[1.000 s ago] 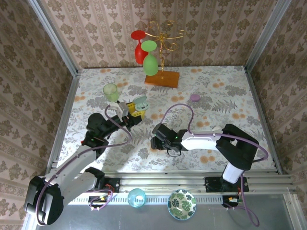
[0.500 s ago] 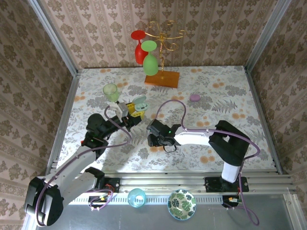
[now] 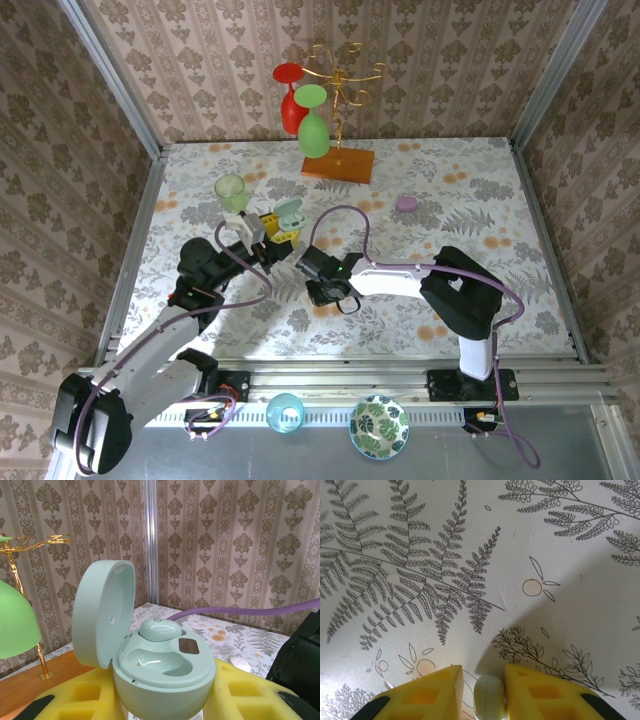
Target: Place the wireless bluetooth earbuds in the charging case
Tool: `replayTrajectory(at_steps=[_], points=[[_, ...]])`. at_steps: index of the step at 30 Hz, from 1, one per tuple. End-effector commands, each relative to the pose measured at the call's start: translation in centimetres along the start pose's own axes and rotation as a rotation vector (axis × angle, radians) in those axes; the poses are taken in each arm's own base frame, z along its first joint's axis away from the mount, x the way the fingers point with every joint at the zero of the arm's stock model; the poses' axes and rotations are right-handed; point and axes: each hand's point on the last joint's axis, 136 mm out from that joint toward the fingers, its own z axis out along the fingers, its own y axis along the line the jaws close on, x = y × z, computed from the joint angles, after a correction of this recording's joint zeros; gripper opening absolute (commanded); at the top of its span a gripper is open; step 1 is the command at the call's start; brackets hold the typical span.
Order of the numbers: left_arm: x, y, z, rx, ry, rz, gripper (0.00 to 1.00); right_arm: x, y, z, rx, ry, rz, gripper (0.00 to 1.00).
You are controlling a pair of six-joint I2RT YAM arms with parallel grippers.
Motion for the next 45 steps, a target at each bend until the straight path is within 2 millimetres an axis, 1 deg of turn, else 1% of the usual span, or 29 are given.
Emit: replayTrajectory(at_steps=[1, 5, 6, 11, 13, 16, 19, 21, 24, 26, 28, 29, 30, 33, 35, 38, 42, 45], points=[[-0.4, 0.1, -0.4, -0.013, -0.016, 0.029, 0.23, 0.7, -1.2, 0.1, 0.090, 0.038, -0.080, 0.26], [-0.4, 0.1, -0.4, -0.012, -0.016, 0.028, 0.23, 0.7, -1.9, -0.4, 0.128, 0.031, -0.091, 0.17], [-0.4, 0.1, -0.4, -0.012, -0.016, 0.027, 0.23, 0.6, -2.0, -0.6, 0.134, 0.025, -0.096, 0.16], [-0.3, 0.1, -0.4, -0.011, -0.016, 0.024, 0.23, 0.4, -3.4, -1.8, 0.157, 0.000, -0.127, 0.16], [-0.2, 0.1, -0.3, -0.009, -0.013, 0.021, 0.23, 0.6, -4.3, -2.1, 0.169, 0.000, -0.133, 0.16], [-0.1, 0.1, 0.0, 0.003, -0.012, 0.013, 0.23, 1.1, -6.4, -2.4, 0.213, 0.021, -0.126, 0.16], [-0.1, 0.0, 0.2, 0.013, -0.015, 0.008, 0.23, 1.3, -7.5, -2.7, 0.200, 0.021, -0.108, 0.17], [-0.2, 0.1, 0.3, 0.015, -0.015, 0.008, 0.23, 1.5, -8.1, -2.6, 0.166, 0.036, -0.090, 0.18], [-0.2, 0.1, 0.4, 0.018, -0.014, 0.008, 0.23, 1.6, -9.1, -2.6, 0.172, 0.052, -0.080, 0.21], [-0.2, 0.0, 0.4, 0.019, -0.013, 0.006, 0.23, 1.4, -9.5, -2.9, 0.200, 0.050, -0.092, 0.25], [-0.3, 0.0, 0.4, 0.020, -0.014, 0.005, 0.23, 0.8, -9.7, -3.2, 0.219, 0.037, -0.101, 0.31], [-0.2, 0.0, 0.4, 0.019, -0.014, 0.003, 0.23, 1.2, -10.1, -3.4, 0.242, 0.054, -0.104, 0.34], [-0.2, 0.0, 0.4, 0.017, -0.013, 0.003, 0.23, 1.1, -10.3, -3.6, 0.258, 0.051, -0.109, 0.36], [-0.3, 0.1, 0.2, 0.010, -0.015, -0.002, 0.23, 0.5, -11.1, -4.8, 0.333, 0.006, -0.107, 0.38], [-0.5, 0.4, 0.2, -0.008, -0.018, -0.008, 0.23, 0.1, -11.4, -5.6, 0.382, -0.025, -0.106, 0.38], [-0.2, 1.1, 0.1, -0.047, -0.001, -0.015, 0.23, -0.1, -10.7, -6.2, 0.418, -0.053, -0.129, 0.38], [-0.1, 1.3, 0.1, -0.048, 0.001, -0.018, 0.23, 0.0, -9.3, -5.9, 0.436, -0.052, -0.160, 0.39], [-0.2, 1.2, 0.1, -0.044, -0.003, -0.019, 0.23, -0.1, -9.0, -5.8, 0.493, -0.042, -0.188, 0.39]])
